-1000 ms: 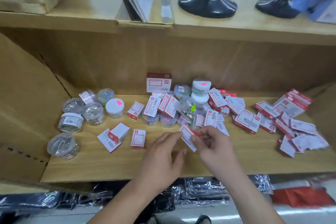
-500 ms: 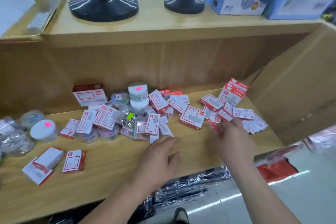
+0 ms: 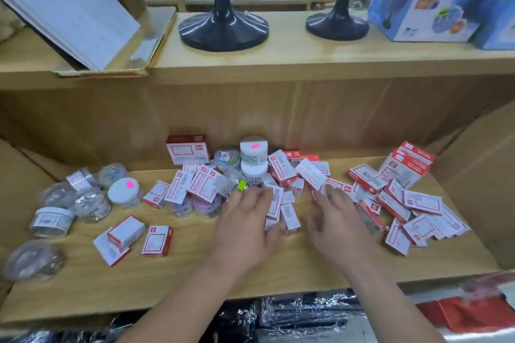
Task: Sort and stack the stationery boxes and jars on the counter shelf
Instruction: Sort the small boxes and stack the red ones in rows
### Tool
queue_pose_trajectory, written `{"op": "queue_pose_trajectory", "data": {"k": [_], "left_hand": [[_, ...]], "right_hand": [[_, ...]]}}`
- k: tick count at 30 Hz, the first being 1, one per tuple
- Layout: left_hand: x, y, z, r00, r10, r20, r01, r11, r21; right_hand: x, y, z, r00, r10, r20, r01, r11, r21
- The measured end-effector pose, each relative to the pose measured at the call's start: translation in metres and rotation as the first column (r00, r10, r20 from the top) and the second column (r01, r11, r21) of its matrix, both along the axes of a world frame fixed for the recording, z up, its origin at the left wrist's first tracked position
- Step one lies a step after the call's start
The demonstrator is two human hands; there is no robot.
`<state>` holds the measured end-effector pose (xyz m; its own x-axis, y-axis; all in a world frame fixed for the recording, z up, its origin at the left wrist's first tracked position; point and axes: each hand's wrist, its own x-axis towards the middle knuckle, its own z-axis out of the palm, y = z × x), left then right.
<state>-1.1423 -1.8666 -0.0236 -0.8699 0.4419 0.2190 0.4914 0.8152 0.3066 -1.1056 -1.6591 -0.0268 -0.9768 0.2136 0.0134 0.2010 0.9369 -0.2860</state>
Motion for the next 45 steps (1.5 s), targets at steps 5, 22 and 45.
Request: {"op": "queue_pose_trajectory", "data": {"k": [5, 22, 45], "left_hand": [[0.013, 0.004, -0.013, 0.997, 0.004, -0.074, -0.002, 1.000, 0.021], [0.006, 0.010, -0.005, 0.998, 0.038, -0.051, -0.039, 0.999, -0.014], [-0.016, 0.157, -0.027, 0.990, -0.138, -0.034, 0.125, 0.959, -0.254]], "right_hand": [[0.016, 0.005, -0.004, 0.995, 0.092, -0.028, -0.093, 0.994, -0.058], [0.005, 0.020, 0.003, 0.982, -0.122, -0.143, 0.103, 0.986, -0.134], [0.006, 0.185, 0.003, 0.937, -0.223, -0.268, 0.248, 0.967, 0.063]]}}
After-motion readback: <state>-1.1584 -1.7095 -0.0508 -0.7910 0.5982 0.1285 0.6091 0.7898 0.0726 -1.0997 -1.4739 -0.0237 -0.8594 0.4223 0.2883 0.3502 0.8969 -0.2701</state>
